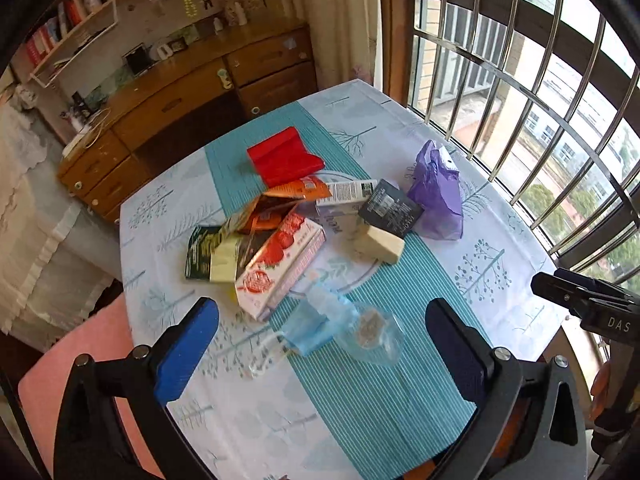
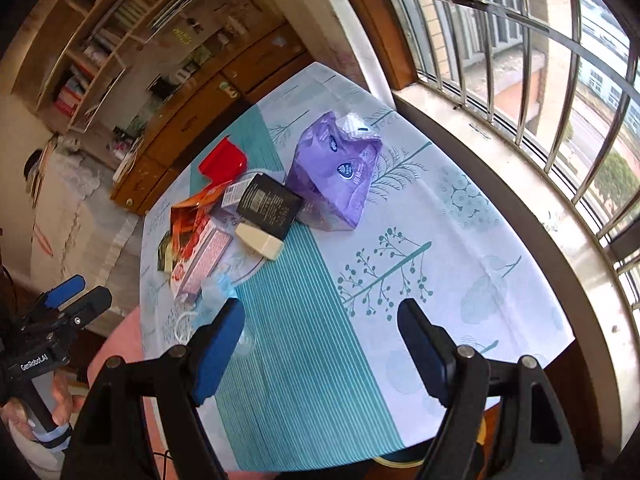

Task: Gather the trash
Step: 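Grasp the orange packet with the left tool while the right tool grasps the purple bag, then carry both items over the bin and open both tools to drop them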

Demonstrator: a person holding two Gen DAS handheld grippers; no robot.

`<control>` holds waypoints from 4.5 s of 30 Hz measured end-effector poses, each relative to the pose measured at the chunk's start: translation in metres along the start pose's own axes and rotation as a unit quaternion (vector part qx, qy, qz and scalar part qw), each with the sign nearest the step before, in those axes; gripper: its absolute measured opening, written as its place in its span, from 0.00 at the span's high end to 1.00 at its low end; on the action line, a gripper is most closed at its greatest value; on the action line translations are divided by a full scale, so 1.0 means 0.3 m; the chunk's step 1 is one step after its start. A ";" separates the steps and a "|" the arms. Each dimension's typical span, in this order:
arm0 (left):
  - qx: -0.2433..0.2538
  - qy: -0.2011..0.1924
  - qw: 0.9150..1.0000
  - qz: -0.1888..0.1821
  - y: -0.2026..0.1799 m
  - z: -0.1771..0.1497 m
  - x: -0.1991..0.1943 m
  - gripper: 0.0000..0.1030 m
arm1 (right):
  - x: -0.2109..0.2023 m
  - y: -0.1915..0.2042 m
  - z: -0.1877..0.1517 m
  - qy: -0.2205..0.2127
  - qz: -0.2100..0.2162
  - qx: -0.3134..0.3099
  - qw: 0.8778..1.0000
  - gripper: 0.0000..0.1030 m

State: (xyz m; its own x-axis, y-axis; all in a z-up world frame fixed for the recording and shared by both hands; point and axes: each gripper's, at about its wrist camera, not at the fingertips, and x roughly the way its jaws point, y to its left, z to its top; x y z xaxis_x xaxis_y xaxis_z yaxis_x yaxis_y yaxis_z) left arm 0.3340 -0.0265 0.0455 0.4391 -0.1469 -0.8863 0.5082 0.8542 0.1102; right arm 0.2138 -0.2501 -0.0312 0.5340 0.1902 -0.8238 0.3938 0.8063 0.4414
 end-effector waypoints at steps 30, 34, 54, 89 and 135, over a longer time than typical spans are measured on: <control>0.121 0.141 0.982 -0.038 0.152 0.355 0.781 0.06 | 0.386 0.128 0.356 -0.037 -0.101 0.068 0.992 0.07; 0.119 0.151 0.980 -0.044 0.149 0.356 0.805 0.11 | 0.462 0.108 0.420 -0.026 -0.132 0.073 0.988 0.07; 0.091 0.144 0.979 -0.109 0.226 0.369 0.746 0.89 | 0.585 0.067 0.379 0.036 -0.257 0.032 0.965 0.66; -0.076 -0.011 0.987 -0.139 0.057 -0.055 -0.170 0.93 | -0.071 0.173 0.041 0.028 0.062 -0.063 0.996 0.83; -0.278 0.192 0.936 -0.098 -0.646 -1.528 0.873 0.89 | 0.890 -0.587 -1.184 0.294 -0.052 -0.195 0.934 0.79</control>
State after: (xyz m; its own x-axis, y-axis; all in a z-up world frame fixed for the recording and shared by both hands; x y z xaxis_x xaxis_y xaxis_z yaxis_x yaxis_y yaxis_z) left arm 0.0111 -0.0018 -0.4140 0.0241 -0.2297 -0.9730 0.0392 0.9727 -0.2287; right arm 0.0213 -0.1424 -0.4551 -0.0414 0.2813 -0.9587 0.0573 0.9586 0.2788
